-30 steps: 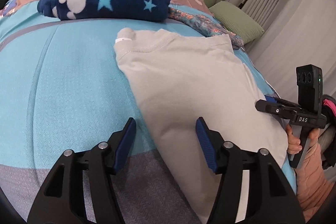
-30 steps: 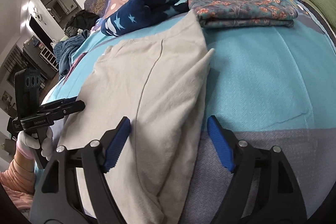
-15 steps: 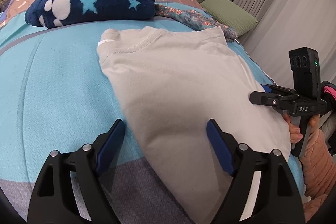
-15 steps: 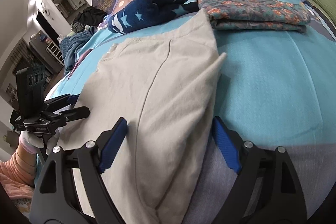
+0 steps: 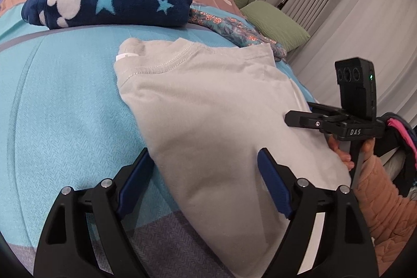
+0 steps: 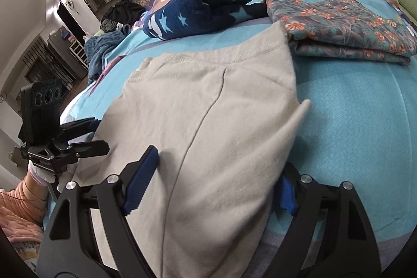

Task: Fold small clothes
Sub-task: 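Grasp the folded shirt with the left gripper and lift it, then place the folded shirt onto the floral cloth stack and release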

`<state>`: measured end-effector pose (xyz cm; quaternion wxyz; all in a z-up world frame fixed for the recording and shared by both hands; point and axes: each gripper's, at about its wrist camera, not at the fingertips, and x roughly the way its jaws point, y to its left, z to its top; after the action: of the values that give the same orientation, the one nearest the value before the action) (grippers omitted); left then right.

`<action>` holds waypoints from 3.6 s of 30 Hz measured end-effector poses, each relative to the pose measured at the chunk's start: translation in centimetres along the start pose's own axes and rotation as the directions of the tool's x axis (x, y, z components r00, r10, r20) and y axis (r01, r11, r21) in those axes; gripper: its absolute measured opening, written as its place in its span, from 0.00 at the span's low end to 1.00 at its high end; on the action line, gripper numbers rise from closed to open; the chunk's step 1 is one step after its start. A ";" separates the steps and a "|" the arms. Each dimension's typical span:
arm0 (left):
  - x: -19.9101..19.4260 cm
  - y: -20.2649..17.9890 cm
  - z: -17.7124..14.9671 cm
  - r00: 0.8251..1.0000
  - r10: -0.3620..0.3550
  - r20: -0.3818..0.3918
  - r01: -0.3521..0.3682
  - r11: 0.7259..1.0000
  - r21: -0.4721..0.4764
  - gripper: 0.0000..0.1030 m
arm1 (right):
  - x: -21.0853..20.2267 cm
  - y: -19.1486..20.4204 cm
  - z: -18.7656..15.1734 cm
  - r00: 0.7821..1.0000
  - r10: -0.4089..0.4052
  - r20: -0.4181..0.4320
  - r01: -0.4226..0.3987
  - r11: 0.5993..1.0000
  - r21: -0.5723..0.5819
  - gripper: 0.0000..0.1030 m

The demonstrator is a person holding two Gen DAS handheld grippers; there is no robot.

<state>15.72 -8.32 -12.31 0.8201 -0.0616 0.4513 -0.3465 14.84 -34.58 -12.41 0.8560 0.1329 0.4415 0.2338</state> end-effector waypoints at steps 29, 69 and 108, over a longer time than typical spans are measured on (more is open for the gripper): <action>0.8 0.6 1.5 0.994 -0.092 -0.055 0.088 0.993 -0.084 0.23 | 0.5 0.3 1.3 0.995 0.102 -0.012 -0.101 0.995 0.026 0.21; -0.1 -22.6 24.0 0.972 0.053 0.229 -0.143 0.907 0.397 0.18 | -21.8 -1.4 17.4 0.755 -0.466 0.461 0.532 0.847 -0.015 0.17; 5.0 -11.1 10.5 0.971 0.166 0.172 -0.208 0.941 0.265 0.80 | -13.4 -2.6 1.0 0.639 -0.716 0.282 0.678 0.697 0.232 0.90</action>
<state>20.03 -22.04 -5.03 0.8806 0.0735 0.3396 -0.3220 9.63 -43.73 -3.69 0.9356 0.0362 0.3098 -0.1656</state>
